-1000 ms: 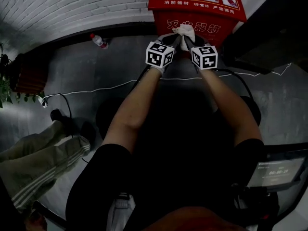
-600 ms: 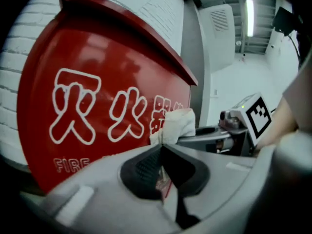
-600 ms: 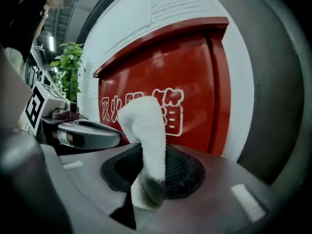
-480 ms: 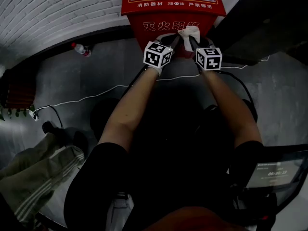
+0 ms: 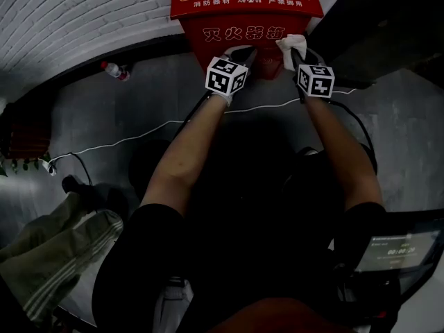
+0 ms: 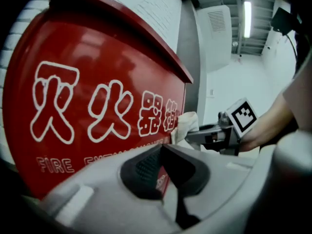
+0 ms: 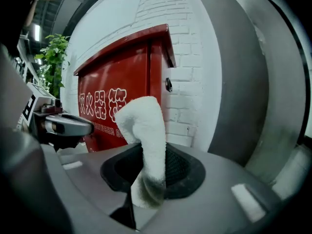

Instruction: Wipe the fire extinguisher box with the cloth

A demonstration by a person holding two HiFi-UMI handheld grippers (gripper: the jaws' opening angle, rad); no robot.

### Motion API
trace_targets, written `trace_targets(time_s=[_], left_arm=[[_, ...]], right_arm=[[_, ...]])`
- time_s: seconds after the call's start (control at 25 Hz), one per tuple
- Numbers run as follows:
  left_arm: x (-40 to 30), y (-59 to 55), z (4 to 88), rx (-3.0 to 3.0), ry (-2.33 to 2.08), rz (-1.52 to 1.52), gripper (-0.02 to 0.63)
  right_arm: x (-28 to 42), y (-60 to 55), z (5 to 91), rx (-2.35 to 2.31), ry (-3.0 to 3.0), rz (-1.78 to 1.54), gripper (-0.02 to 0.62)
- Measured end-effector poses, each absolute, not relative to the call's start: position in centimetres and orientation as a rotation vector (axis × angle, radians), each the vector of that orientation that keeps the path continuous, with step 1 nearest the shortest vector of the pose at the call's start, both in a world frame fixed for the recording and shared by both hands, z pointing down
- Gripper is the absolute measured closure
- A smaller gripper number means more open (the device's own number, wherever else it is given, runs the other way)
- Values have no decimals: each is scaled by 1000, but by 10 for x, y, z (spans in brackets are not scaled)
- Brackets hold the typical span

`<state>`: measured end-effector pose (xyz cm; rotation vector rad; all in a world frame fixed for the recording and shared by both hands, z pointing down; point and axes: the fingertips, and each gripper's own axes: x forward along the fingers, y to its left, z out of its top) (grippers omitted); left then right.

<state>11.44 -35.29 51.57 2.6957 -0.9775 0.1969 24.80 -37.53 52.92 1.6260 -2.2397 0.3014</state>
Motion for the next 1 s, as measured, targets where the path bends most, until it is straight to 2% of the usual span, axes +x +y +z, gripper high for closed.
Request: trace_targets(time_s=[0.16, 0.52, 1.0], left_arm=[[92, -349, 513, 2671, -1018, 180, 603], [28, -333, 508, 2609, -1122, 151, 603], [-75, -311, 536, 2499, -1292, 310, 603]], right_arm=[[238, -367, 532, 1616, -2220, 251, 489], [94, -346, 514, 1288, -2548, 162, 489], [-26, -327, 560, 999, -2601, 213, 489]])
